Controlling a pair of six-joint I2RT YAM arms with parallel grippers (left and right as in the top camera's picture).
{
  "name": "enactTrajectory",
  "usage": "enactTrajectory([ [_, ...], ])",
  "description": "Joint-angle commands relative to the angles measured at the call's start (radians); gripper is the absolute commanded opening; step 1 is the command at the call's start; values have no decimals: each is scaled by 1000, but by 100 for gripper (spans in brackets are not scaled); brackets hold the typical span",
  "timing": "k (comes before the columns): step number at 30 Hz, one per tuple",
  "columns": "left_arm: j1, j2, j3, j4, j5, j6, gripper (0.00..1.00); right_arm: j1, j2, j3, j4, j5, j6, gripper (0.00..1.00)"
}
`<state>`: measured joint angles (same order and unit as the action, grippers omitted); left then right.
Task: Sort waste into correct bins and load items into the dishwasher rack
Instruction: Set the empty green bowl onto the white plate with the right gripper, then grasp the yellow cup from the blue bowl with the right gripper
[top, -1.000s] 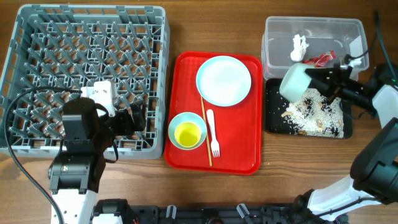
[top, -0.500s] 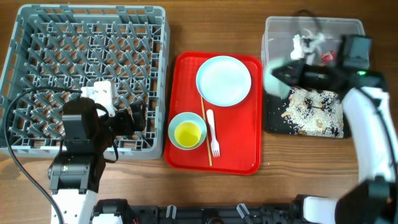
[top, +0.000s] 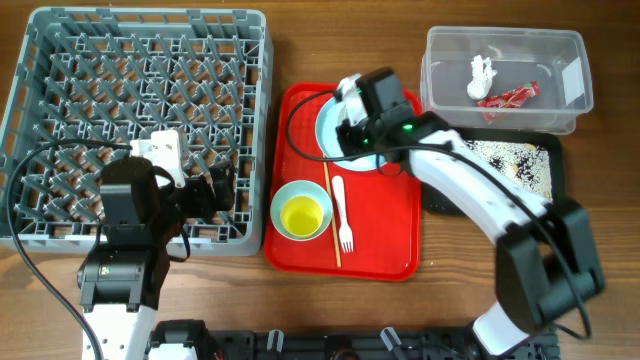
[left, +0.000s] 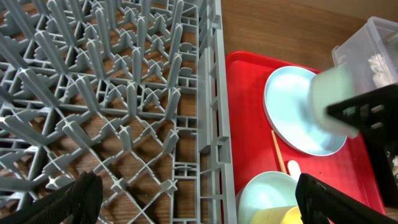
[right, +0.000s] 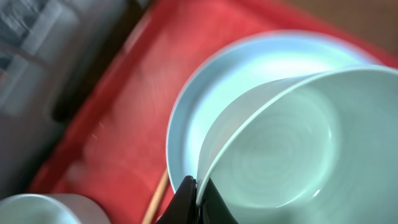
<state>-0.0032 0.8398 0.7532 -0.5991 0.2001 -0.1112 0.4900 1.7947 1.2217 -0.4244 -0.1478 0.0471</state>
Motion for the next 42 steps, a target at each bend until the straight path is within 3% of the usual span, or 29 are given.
enactTrajectory([
  [1, 7, 1, 19, 7, 9, -9, 100, 11, 39, 8, 9, -25, -21, 7],
  [7, 7, 1, 19, 7, 9, -9, 100, 11, -9, 27, -76, -102, 7, 37],
  [12, 7, 1, 19, 7, 9, -9, 100, 11, -94, 148, -287, -221, 16, 48],
  [16, 7, 1, 19, 7, 9, -9, 100, 56, -97, 130, -434, -279, 19, 49],
  [23, 7, 1, 19, 3, 9, -9, 100, 148, -32, 79, -436, -235, 69, 49],
  [27, 7, 1, 19, 3, 9, -9, 100, 192, 22, 79, -438, -192, 136, 44],
  [31, 7, 1, 19, 3, 9, -9, 100, 203, 82, 79, -429, -134, 206, 23],
  [33, 7, 1, 19, 3, 9, -9, 100, 203, 93, 79, -429, -137, 218, 4],
  [42, 7, 1, 19, 23, 59, -10, 100, 130, -6, 200, -463, -138, 203, 4],
])
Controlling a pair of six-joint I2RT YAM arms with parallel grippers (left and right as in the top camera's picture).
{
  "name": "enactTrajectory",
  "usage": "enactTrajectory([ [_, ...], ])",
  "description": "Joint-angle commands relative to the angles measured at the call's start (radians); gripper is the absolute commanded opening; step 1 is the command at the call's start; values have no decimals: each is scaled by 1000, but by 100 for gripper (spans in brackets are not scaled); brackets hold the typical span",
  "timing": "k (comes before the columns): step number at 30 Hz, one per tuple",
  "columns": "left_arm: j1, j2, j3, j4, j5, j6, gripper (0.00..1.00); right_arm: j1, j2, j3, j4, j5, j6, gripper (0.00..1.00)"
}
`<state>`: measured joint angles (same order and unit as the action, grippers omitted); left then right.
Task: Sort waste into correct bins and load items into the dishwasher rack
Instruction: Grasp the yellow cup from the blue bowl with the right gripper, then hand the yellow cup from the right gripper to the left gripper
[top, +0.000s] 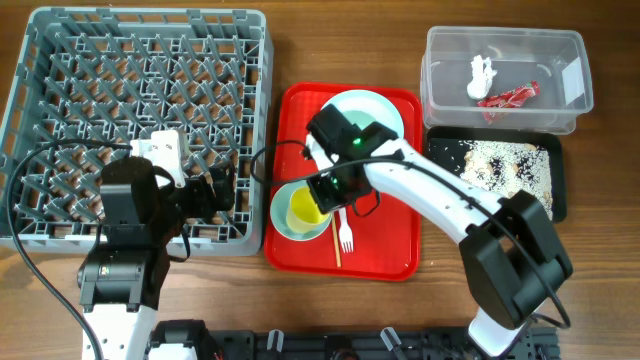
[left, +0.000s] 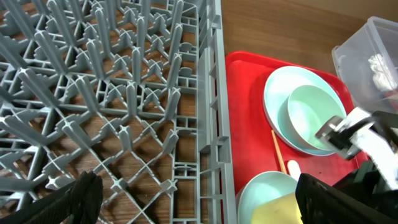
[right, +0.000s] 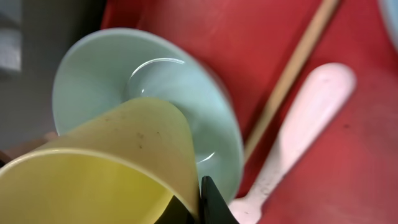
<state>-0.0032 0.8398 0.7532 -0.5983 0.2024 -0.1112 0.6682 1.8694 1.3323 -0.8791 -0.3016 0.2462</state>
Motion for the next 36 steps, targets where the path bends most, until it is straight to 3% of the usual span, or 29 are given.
enactTrajectory([
  [1, 7, 2, 19, 35, 95, -10, 100, -64, -106, 113, -16, 16, -8, 4],
  [7, 7, 64, 19, 155, 281, -66, 100, -186, -223, 212, 10, -42, -7, 4],
  [11, 7, 165, 19, 309, 504, -86, 100, -269, -235, 211, 41, -187, 39, 4],
  [16, 7, 302, 19, 599, 784, -191, 100, -370, -231, 211, 100, -485, 45, 4],
  [21, 7, 429, 19, 952, 1017, -394, 100, -415, -231, 211, 131, -766, 42, 4],
  [25, 7, 477, 19, 1144, 1104, -511, 100, -414, -231, 211, 133, -881, 42, 4],
  [30, 2, 481, 19, 1229, 1110, -569, 100, -413, -231, 211, 133, -1002, 44, 4],
  [36, -40, 481, 19, 1305, 1110, -586, 100, -392, -231, 210, 117, -1001, 45, 4],
])
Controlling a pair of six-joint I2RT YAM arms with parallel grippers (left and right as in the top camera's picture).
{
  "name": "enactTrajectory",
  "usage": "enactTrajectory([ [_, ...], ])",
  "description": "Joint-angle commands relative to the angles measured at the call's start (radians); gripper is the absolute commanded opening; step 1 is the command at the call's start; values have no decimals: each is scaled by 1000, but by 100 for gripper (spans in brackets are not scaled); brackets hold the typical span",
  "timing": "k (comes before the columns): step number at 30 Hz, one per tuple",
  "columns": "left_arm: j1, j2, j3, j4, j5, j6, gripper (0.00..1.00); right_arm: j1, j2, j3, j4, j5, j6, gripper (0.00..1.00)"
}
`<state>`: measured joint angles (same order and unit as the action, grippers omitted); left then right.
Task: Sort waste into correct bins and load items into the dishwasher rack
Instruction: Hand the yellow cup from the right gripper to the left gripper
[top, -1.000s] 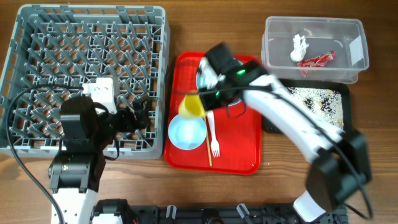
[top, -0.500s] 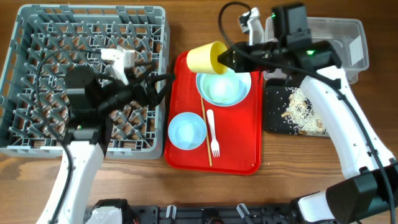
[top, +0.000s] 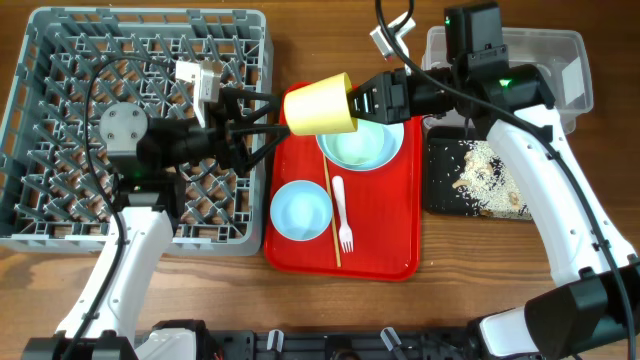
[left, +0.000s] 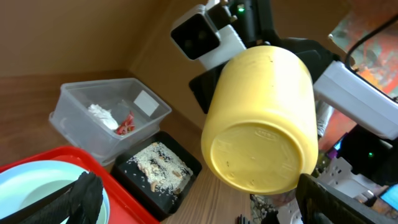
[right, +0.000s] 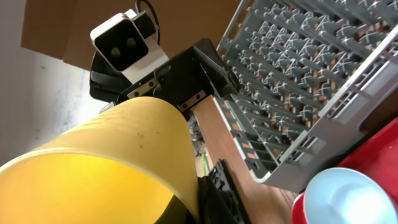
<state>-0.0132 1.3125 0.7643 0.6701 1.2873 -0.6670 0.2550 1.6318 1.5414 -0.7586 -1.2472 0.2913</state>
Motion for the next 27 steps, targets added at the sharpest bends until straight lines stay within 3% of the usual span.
enactTrajectory([
  [1, -35, 8, 8, 53, 25, -33, 100, 27, 7, 1, -4, -51, 0, 4],
  [11, -45, 8, 8, 270, 25, -209, 100, 59, 9, 1, -10, 46, 27, 4],
  [27, -93, 8, 8, 254, 26, -208, 77, 62, 9, 1, 6, 31, 27, 4],
])
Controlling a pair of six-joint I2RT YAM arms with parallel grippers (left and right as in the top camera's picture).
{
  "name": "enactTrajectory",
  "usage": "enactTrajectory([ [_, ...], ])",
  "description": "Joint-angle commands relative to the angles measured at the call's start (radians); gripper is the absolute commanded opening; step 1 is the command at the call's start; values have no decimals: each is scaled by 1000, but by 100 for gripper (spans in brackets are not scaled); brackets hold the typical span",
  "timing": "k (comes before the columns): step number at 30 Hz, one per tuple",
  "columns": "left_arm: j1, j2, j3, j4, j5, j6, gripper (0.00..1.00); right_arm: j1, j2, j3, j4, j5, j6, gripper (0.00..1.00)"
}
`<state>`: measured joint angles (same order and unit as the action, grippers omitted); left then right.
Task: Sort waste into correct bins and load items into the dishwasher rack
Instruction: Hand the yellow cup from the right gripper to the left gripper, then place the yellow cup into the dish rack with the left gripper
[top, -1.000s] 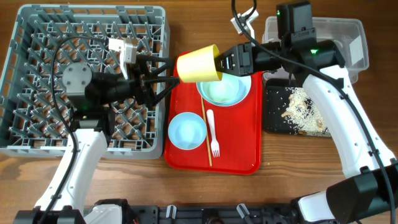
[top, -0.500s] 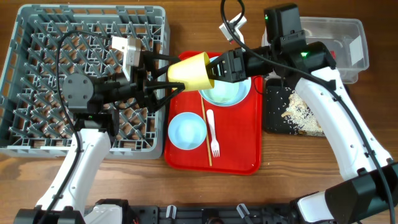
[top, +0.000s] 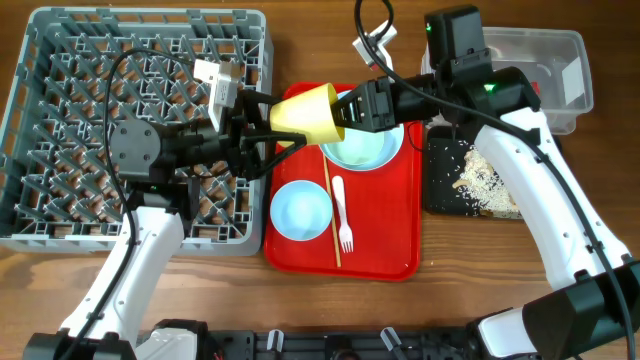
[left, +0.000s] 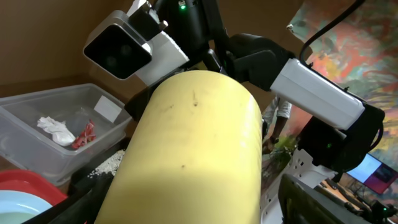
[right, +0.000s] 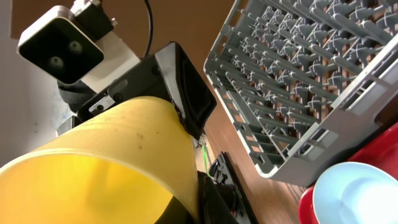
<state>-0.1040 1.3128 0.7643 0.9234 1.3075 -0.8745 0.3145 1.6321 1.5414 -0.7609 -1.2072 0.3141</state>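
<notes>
A yellow cup (top: 305, 112) hangs sideways in the air over the red tray's (top: 390, 240) upper left corner. My right gripper (top: 342, 115) is shut on its rim, which fills the right wrist view (right: 112, 162). My left gripper (top: 280, 125) is open, one finger on each side of the cup's base end (left: 193, 149), with a gap still showing at the right finger (left: 311, 199). The grey dishwasher rack (top: 60, 90) lies at the left.
On the tray lie a small blue bowl (top: 302, 212), a green bowl on a plate (top: 365, 145), a white fork (top: 343, 215) and a chopstick (top: 331, 225). A clear bin (top: 560, 50) with wrappers and a black tray of rice (top: 490, 180) stand at the right.
The left gripper has moved right and the cup's base now sits between its open fingers. The cup fills more of the left wrist view. The right gripper still holds the rim.
My right gripper first held the green bowl over the plate while the left hung open above the rack. Then the bowl sat on the plate and the right gripper gripped the yellow cup in the blue bowl. Then the cup was lifted sideways facing the raised left gripper, which now straddles it.
</notes>
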Motion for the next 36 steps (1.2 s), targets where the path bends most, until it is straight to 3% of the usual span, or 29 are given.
enactTrajectory([
  [1, -3, 8, 8, 0, 6, -1, 73, 2, 9, 1, 8, -9, 8, 4],
  [3, -3, 8, 8, 0, 6, -1, 67, 2, 9, 1, 10, -9, 11, 4],
  [15, 11, 8, 8, 0, 5, 3, 64, 2, 9, 1, 9, -9, 24, 4],
  [16, 16, 8, 8, 0, 5, 3, 64, 2, 9, 1, 9, -8, 26, 7],
  [19, 43, 10, 8, -2, 6, 6, 63, 2, 9, 1, 8, 42, 26, 28],
  [21, 66, 10, 8, -33, 6, 19, 60, 0, 9, 1, 3, 114, 26, 33],
  [24, 116, 10, 8, -196, 4, 125, 54, -16, 9, 1, -3, 190, 26, 35],
  [29, 233, 10, 8, -634, -123, 405, 42, -77, 9, 1, -43, 426, 26, 41],
  [32, 291, 9, 8, -734, -238, 426, 30, -101, 9, 2, -109, 600, 5, 41],
  [34, 327, 4, 8, -779, -293, 426, 15, -114, 8, 2, -156, 685, -30, 41],
  [36, 365, -10, 8, -808, -299, 426, 10, -125, 6, 2, -196, 758, -63, 41],
])
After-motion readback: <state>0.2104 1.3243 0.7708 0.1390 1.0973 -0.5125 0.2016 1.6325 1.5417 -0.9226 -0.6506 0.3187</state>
